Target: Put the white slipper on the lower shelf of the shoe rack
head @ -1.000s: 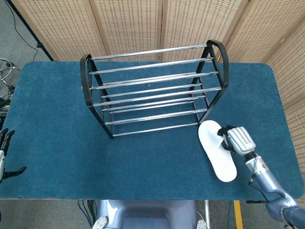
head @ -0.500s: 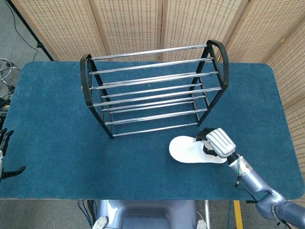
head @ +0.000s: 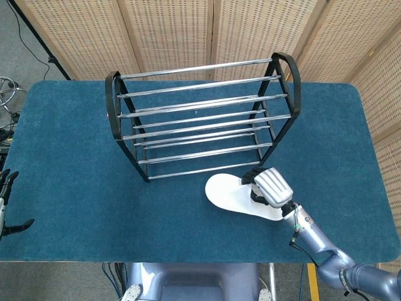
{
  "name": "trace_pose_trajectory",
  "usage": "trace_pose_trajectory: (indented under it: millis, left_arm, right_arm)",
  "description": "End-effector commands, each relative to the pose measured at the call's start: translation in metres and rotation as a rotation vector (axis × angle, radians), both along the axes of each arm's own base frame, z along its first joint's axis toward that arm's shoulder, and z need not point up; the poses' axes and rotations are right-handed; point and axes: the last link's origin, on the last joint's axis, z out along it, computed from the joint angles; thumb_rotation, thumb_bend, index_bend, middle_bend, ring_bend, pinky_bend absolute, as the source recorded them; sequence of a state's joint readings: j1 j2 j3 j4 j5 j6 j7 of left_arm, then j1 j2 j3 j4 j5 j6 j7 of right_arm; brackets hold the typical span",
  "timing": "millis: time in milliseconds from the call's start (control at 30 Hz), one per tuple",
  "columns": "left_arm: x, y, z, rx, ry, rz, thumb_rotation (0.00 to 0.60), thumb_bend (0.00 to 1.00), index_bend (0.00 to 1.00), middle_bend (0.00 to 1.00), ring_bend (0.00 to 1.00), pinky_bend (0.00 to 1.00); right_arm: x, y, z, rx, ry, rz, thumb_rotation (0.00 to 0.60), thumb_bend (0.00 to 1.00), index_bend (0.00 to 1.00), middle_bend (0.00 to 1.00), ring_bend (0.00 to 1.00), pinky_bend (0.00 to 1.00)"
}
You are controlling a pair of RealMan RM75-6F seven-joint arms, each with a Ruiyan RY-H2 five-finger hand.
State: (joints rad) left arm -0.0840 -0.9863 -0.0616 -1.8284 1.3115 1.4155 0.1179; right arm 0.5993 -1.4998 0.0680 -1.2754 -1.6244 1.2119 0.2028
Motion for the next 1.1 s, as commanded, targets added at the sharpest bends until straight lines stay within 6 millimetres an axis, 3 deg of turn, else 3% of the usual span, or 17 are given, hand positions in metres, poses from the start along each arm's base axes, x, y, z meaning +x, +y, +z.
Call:
trace_pose_trajectory:
  millis: [33, 800, 1100]
  left_arm:
    - [0.000, 0.000, 0.000, 0.001, -0.001, 0.000, 0.600, 0.00, 0.00, 0.00, 0.00, 0.00]
    - [-0.001, -0.002, 0.007, 0.009, -0.030, -0.007, 0.600, 0.00, 0.00, 0.00, 0.00, 0.00]
    - [-0.001, -0.004, 0.010, 0.009, -0.040, -0.009, 0.600, 0.00, 0.00, 0.00, 0.00, 0.00]
  right_arm:
    - [0.011, -0.005, -0.007, -0.002, -0.009, -0.022, 0.600, 0.61, 0.56, 0.56, 0.46, 0.60]
    - [0.061, -0.022, -0.051, -0.027, 0.032, -0.070, 0.600, 0.61, 0.56, 0.56, 0.46, 0.61]
    - [0.065, -0.037, -0.062, -0.075, 0.046, -0.113, 0.600, 0.61, 0.56, 0.57, 0.47, 0.62]
